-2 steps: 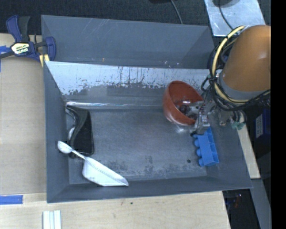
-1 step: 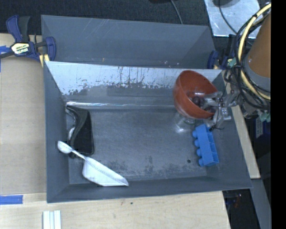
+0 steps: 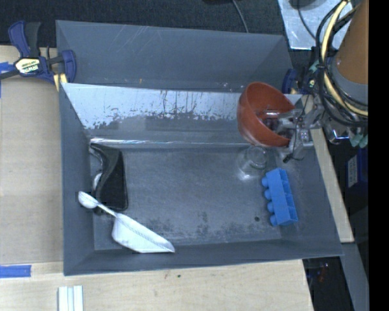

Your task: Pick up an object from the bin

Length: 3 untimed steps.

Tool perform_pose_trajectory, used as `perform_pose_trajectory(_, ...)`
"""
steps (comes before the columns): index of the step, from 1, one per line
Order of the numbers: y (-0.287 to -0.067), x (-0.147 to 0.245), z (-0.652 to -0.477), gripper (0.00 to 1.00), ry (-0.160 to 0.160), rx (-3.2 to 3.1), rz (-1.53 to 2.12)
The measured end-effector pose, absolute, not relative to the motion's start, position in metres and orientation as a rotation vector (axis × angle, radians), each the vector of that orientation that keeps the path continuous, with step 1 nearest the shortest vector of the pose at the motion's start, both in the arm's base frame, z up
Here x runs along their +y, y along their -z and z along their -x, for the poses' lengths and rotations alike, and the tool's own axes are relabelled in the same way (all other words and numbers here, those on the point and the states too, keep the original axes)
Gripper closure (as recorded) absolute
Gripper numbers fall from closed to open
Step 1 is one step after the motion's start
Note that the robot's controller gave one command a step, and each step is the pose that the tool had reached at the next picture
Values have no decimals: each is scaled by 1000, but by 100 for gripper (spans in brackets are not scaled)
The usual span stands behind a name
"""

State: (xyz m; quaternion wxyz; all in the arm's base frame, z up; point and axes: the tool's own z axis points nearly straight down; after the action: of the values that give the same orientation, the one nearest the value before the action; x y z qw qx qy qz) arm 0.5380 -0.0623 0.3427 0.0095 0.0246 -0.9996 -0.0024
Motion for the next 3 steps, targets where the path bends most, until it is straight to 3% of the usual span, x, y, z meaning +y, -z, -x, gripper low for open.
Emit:
perform_pose_trajectory(1,-300,-33,-497,0,5,-3130,-79)
perform_pose_trajectory(2,-268,-49,-514,0,5,-3126,-111)
perform_pose_trajectory(3,-298,-47,-514,0,7,-3118,-100)
